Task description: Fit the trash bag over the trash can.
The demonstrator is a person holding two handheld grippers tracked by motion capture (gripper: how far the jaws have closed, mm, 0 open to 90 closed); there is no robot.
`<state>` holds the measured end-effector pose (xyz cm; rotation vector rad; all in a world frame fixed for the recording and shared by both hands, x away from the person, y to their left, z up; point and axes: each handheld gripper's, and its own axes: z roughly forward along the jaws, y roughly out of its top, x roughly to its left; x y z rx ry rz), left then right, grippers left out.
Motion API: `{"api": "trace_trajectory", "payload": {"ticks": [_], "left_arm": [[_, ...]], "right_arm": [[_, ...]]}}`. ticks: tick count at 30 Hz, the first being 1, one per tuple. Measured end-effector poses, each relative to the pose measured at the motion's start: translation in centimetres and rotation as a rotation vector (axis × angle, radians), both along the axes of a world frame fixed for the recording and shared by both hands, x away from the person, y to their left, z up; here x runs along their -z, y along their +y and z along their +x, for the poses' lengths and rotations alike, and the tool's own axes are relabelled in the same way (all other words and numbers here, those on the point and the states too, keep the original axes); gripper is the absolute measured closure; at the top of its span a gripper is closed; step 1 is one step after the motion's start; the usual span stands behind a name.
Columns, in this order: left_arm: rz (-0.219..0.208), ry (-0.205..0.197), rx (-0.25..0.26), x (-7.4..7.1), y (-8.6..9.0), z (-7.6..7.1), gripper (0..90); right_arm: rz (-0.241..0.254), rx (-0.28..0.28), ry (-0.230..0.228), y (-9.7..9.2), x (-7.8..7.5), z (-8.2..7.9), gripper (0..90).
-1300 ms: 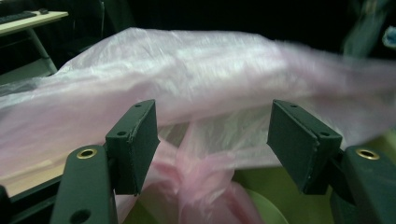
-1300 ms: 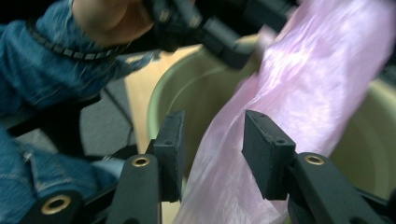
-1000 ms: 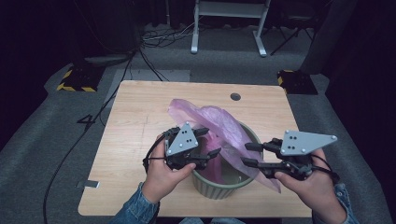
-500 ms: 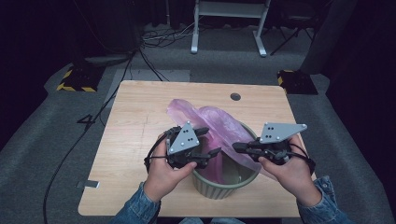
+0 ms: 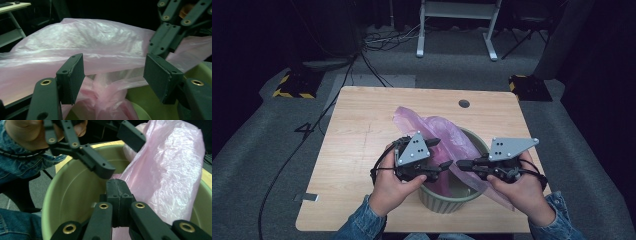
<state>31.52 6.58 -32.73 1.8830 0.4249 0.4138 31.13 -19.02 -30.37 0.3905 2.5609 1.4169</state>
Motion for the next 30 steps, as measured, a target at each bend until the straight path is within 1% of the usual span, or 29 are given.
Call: {"api": "trace_trajectory", "payload": {"ticks": [2,4,5,7,10,13,16,19,21,23,25,26,28,30], "left_arm": [[-0.025,-0.023,-0.014,-0.2,0.4,-0.1,34.2],[-0.055,-0.041,-0.010,-0.4,0.7,-0.3,34.3],[-0.073,-0.049,0.004,-0.5,0.7,-0.4,34.5],[-0.080,-0.053,0.030,-0.7,0.7,-0.5,36.4],[-0.065,-0.054,0.078,-0.7,0.1,-0.7,37.8],[-0.036,-0.068,0.096,-0.5,-0.4,-0.7,38.7],[-0.044,-0.084,0.109,-0.6,-0.6,-0.7,38.0],[-0.065,-0.078,0.115,-0.8,-0.7,-0.8,37.3],[-0.052,-0.073,0.110,-0.7,-0.8,-0.6,37.4],[-0.033,-0.058,0.104,-0.5,-0.9,-0.4,38.4],[-0.028,-0.048,0.098,-0.2,-0.9,-0.2,38.7],[-0.023,-0.047,0.096,-0.1,-0.8,-0.2,38.7],[-0.026,-0.048,0.095,0.1,-0.8,-0.2,38.6],[-0.019,-0.056,0.095,0.1,-0.6,-0.4,38.3]], "right_arm": [[-0.001,-0.003,0.000,0.0,0.0,-0.2,90.0],[0.007,-0.001,0.000,-0.1,0.0,-0.3,90.0],[0.012,0.002,0.002,-0.2,-0.1,-0.3,90.0],[0.021,0.007,0.007,-0.3,-0.2,-0.1,90.0],[0.031,0.009,0.018,-0.3,-0.2,0.1,90.0],[0.039,0.008,0.027,-0.3,-0.1,0.1,90.0],[0.044,0.006,0.039,-0.3,-0.1,0.2,90.0],[0.045,0.004,0.046,-0.3,0.0,0.3,90.0],[0.049,0.004,0.051,-0.4,0.0,0.4,90.0],[0.053,0.006,0.054,-0.5,0.0,0.4,90.0],[0.059,0.007,0.057,-0.6,0.0,0.4,90.0],[0.061,0.010,0.056,-0.6,-0.1,0.4,90.0],[0.066,0.020,0.053,-0.8,-0.2,0.4,90.0],[0.076,0.038,0.051,-1.0,-0.3,0.5,90.0]]}}
